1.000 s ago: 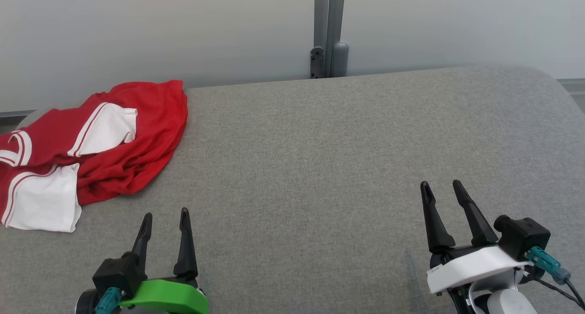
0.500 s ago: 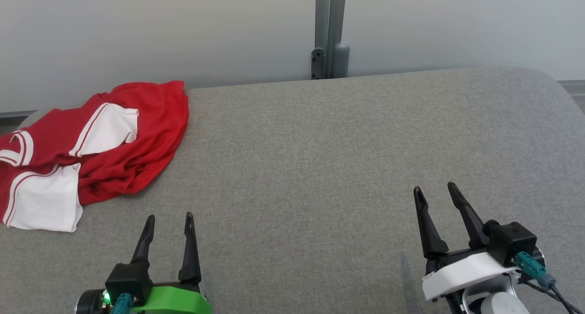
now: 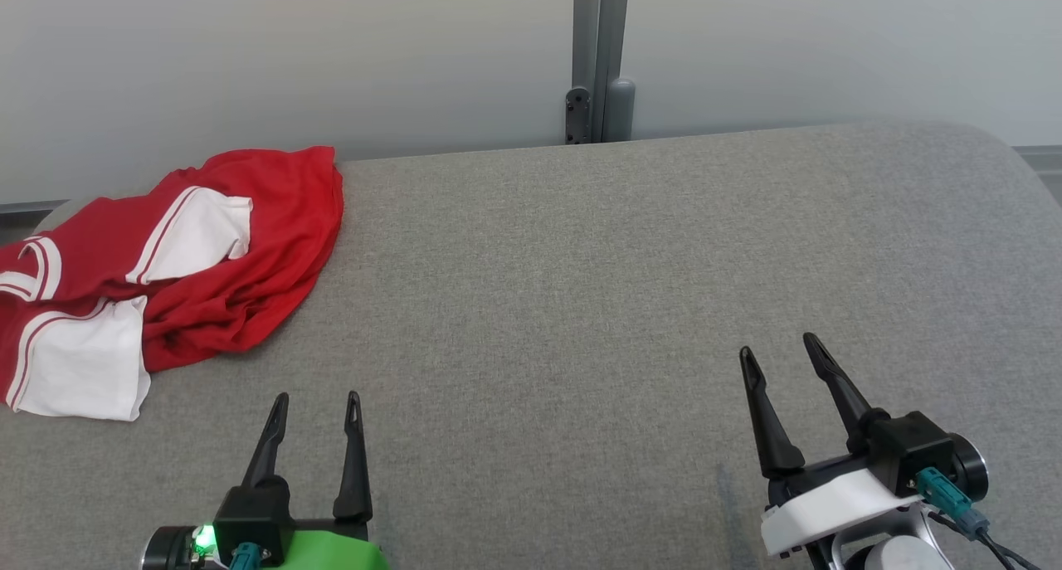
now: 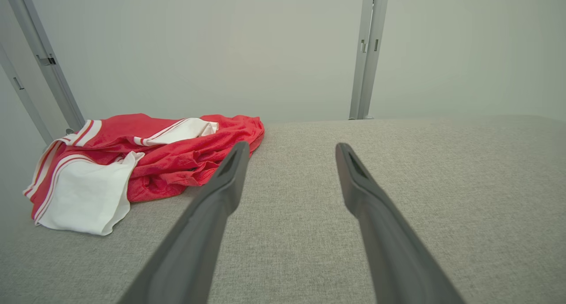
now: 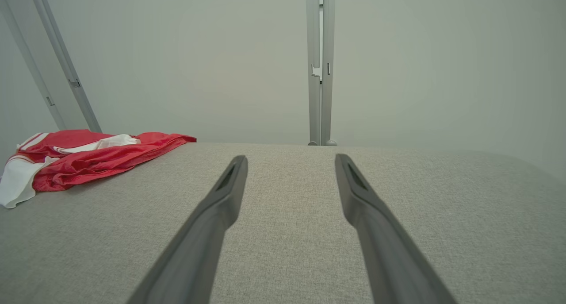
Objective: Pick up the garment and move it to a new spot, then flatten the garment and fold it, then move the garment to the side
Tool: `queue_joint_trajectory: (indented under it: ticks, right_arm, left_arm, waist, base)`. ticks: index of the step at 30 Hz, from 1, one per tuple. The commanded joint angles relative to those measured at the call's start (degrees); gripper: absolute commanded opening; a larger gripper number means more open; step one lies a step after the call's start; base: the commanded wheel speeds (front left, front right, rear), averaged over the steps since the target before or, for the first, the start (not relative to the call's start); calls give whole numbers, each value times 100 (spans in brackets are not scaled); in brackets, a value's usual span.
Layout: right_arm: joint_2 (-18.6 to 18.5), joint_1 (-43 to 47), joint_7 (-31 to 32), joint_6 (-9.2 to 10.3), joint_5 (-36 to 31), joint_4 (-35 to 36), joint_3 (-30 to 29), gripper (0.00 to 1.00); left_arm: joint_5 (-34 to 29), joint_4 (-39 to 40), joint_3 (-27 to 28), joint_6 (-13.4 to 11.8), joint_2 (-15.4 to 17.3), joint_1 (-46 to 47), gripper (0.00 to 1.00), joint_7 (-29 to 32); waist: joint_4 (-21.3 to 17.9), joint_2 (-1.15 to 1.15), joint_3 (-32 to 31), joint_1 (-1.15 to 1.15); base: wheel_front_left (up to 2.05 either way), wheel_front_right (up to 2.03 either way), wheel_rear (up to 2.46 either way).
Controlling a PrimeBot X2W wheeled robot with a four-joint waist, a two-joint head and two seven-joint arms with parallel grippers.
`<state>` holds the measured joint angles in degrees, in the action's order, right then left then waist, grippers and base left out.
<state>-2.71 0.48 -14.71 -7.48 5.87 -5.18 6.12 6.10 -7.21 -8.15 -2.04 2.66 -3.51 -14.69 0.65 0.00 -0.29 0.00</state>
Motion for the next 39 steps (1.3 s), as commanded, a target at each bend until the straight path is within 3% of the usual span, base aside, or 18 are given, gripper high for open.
queue_joint_trajectory:
  ticks: [1,32,39]
  right_arm:
    - [-30,58,-45,-2,-132,27,11,100]
    - [-29,49,-54,-2,-61,-72,-58,100]
    - [-28,103,-54,-2,-37,-31,-130,100]
  left_arm:
    - [-134,4,-10,-23,39,-52,100,-46]
    - [-28,-115,4,36,38,-20,100,-47]
    - [-110,-123,-2,42,38,69,100,-48]
  waist:
    - [1,0,-1,0]
    - [19,0,8,0]
    - [328,0,-3,0]
  base:
    - [0,0,0]
    - [0,0,0]
    - [0,0,0]
